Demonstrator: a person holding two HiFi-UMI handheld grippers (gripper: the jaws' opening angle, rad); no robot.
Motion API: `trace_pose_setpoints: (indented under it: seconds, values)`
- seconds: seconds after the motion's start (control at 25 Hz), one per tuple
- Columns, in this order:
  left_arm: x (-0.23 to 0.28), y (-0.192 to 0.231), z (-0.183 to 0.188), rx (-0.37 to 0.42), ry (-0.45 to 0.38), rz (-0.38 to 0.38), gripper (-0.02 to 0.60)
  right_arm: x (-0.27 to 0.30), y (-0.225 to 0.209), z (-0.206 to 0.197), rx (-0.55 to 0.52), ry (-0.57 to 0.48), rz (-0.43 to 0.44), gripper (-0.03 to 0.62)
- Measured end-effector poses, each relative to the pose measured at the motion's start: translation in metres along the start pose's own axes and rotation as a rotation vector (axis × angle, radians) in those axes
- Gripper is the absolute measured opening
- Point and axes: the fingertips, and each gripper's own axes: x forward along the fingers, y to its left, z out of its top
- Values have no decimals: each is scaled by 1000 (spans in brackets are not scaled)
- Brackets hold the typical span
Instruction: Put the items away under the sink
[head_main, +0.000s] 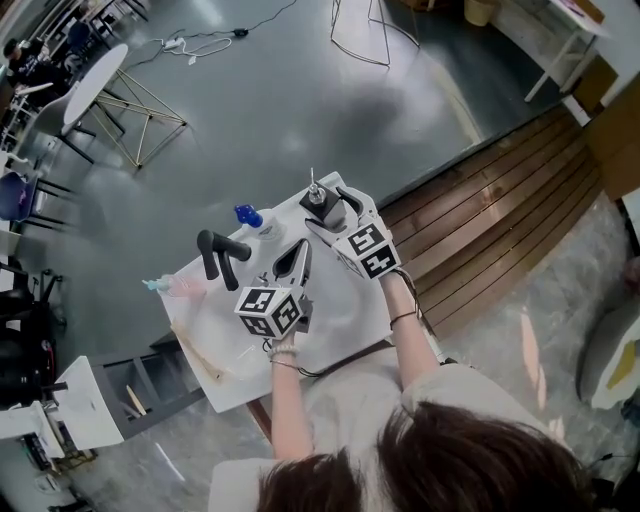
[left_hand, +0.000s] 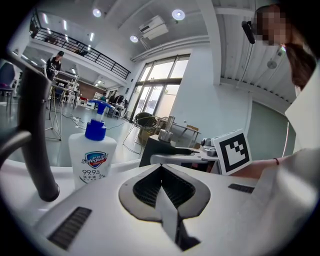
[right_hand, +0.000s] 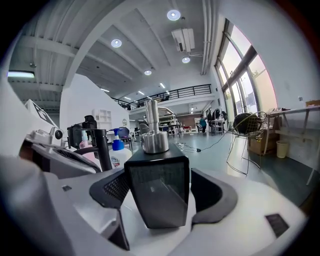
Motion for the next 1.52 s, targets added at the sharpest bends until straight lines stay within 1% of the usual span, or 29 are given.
trace_pose_setpoints:
  seconds: [0.32,0.56,0.64,0.76,1.0,1.12,1.32,1.52]
  values:
    - [-1,7,-4,-16,8,18,2,13,3,-9,-11,24,5,359]
    - [-2,10,-5,-20,12,26,2,16,-2,-11,-17,33,-29,356]
    - [-3,12,-5,-21,12,30,2,17,-2,-12,-15,41,-42,331]
    - [-6,13,-5,-23,10,36,2,17,-1,-14,-8,51,-63,325]
    - [-7,10,-5,-16,11,42,2,13,-5,-13,18,49,-95,321]
    - [-10,8,-4,-16,7,49,2,9,-10,-4,32,26,-111,319]
    - [-16,4,-6,-16,4,62,2,1,-9,5,68,-4,-94,319]
    - [-28,-5,-6,-14,-13,77,2,-11,1,12,63,-17,-74,319]
